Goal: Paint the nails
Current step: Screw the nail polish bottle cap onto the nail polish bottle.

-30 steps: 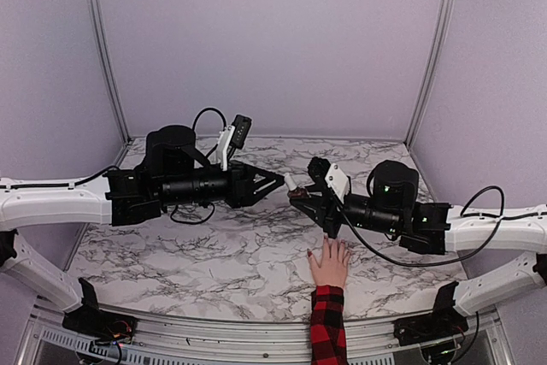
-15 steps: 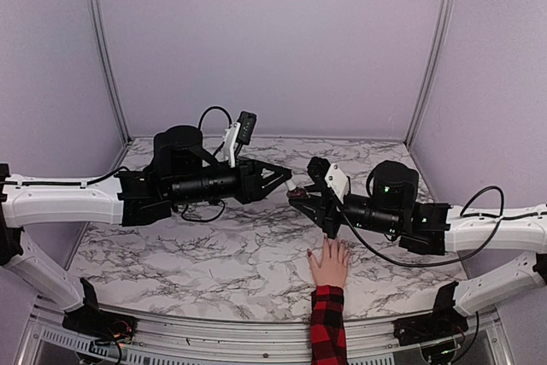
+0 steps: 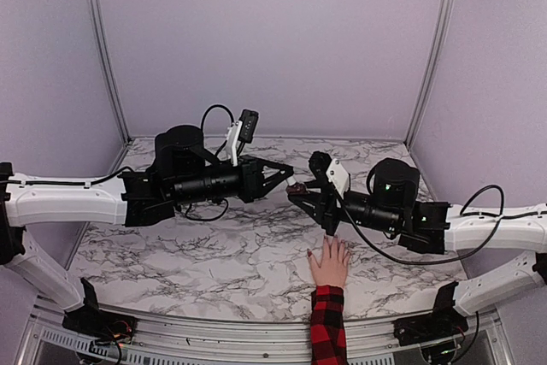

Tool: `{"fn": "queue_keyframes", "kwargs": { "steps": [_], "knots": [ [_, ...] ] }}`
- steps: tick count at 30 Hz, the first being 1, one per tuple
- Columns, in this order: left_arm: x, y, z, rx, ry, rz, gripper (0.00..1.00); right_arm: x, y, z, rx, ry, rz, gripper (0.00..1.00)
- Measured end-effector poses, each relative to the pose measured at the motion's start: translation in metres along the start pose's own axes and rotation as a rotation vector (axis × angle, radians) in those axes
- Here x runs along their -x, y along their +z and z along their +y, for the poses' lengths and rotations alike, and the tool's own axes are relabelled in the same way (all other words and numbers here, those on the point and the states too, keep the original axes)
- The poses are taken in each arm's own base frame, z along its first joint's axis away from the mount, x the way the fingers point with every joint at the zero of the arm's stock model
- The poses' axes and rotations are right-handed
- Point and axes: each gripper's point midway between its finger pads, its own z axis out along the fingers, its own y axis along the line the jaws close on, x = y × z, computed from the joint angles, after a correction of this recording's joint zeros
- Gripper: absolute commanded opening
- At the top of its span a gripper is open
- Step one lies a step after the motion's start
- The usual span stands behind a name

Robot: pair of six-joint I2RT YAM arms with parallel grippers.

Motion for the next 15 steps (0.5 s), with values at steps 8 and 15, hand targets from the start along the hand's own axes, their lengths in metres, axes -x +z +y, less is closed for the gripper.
{"fn": "queue_keyframes", "kwargs": {
  "steps": [8,15],
  "knots": [
    [0.0,-0.001,-0.003,-0.026,0.055,-0.019,0.0,0.003,-0.001,0.002,0.059,0.048,-0.014,0.0],
    [-0.003,-0.002,-0.014,-0.103,0.144,-0.004,0.0,0.007,-0.006,0.014,0.207,0.088,-0.037,0.0]
  ]
}}
